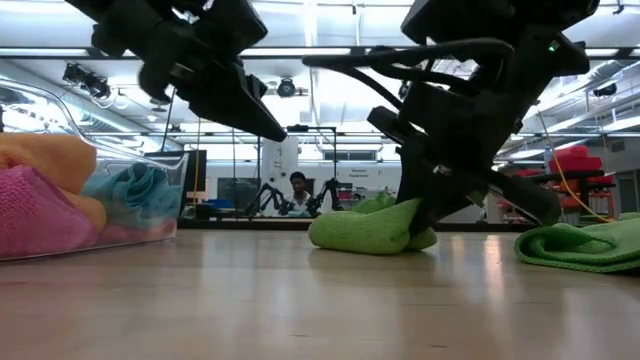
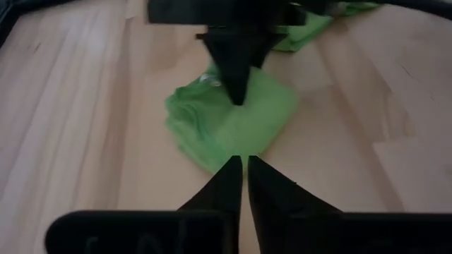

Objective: Fold microfiber towels
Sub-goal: Put the left green microfiber cloth into the transparent bin

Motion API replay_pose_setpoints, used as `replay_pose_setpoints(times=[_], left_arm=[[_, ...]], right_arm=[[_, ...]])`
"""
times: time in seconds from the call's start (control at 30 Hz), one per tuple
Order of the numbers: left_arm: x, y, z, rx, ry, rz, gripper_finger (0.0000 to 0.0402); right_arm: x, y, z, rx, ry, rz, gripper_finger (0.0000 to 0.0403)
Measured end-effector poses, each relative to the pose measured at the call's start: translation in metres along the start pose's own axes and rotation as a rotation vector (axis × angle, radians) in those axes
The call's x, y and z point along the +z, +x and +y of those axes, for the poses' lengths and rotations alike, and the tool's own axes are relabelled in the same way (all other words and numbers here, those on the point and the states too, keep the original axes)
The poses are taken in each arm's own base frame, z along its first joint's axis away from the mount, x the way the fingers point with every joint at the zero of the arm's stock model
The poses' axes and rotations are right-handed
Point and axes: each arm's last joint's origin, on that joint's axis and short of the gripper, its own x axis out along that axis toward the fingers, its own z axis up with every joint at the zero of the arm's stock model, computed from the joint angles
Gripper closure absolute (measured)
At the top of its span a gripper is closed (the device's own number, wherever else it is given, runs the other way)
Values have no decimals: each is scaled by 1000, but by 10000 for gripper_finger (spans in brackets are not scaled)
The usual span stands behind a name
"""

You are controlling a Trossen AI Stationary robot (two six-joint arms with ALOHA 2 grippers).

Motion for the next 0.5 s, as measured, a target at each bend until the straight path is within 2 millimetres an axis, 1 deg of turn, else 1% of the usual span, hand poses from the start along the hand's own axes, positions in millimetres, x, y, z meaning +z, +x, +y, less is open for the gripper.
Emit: replay_pose_setpoints(times=[0.07,0.2,0.27,0.5], left_arm=[[1,-1,-4,-11,25,-5,355],[5,-1,-10,-23,37,-43,318],[5,1,-13,-29,61,-50,293],[-4,15,-23,-7,118,-9,197]], right_arm=[[0,1,-2,3,23,-16,357],[-3,3,-14,18,138,-57,361],[-6,1,-22,22,196,-74,361],[-13,-11,-45,65,381,-168,362]])
